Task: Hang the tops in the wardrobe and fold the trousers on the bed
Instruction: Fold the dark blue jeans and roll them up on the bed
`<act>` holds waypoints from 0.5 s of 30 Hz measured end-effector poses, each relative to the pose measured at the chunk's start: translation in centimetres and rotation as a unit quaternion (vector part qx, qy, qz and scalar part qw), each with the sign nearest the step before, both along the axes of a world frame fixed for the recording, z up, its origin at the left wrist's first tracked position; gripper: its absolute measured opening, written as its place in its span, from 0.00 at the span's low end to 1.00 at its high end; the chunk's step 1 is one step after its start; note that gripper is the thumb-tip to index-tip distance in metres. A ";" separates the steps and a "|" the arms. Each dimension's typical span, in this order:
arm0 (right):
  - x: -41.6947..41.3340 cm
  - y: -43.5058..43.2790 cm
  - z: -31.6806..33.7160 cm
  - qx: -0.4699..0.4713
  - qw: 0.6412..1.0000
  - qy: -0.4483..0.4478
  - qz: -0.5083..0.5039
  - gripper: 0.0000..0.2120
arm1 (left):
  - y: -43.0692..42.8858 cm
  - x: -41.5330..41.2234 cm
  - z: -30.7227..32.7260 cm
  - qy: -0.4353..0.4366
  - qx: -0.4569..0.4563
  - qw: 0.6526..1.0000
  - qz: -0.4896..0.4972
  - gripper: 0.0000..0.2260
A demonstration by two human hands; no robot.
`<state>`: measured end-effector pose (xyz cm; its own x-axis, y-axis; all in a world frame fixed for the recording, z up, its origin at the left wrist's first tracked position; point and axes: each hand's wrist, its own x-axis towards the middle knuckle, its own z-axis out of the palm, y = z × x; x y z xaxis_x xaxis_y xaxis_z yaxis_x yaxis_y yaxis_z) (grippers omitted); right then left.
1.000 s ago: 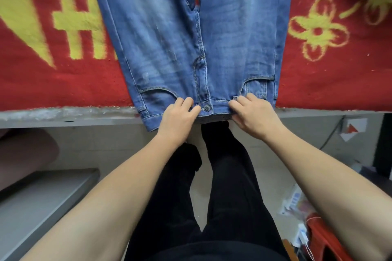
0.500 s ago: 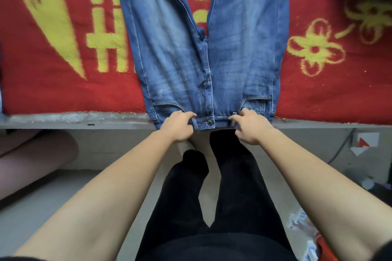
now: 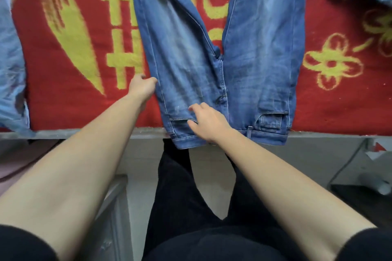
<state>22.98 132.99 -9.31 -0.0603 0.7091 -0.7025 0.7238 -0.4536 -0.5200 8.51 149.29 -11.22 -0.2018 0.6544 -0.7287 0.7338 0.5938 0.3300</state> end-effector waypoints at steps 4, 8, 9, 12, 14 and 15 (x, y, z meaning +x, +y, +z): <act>-7.0 2.2 -2.5 -0.024 0.998 -0.035 -0.048 0.23 | 2.9 -0.1 -3.3 -0.058 -0.029 0.997 0.039 0.13; -11.4 3.8 -5.1 -0.073 0.980 -0.118 -0.141 0.28 | 4.9 -0.2 -5.3 -0.087 -0.025 0.994 0.053 0.10; -11.8 4.1 -5.6 -0.072 0.977 -0.137 -0.147 0.24 | 5.1 -0.1 -5.4 -0.106 -0.017 0.993 0.056 0.08; -11.5 4.5 -5.9 -0.076 0.974 -0.145 -0.154 0.14 | 5.1 0.7 -4.8 -0.132 0.008 0.991 0.016 0.04; -10.4 4.2 -5.2 -0.078 0.976 -0.112 -0.171 0.13 | 4.9 1.6 -3.4 -0.144 0.016 0.989 0.015 0.05; -9.6 3.9 -4.6 -0.082 0.976 -0.087 -0.180 0.13 | 4.8 2.0 -2.7 -0.147 0.019 0.989 0.019 0.06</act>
<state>13.33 136.90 -13.89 0.3033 0.5396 -0.7854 0.5727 -0.7620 -0.3023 10.48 154.11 -13.87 -0.0086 0.6779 -0.7351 0.5803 0.6020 0.5484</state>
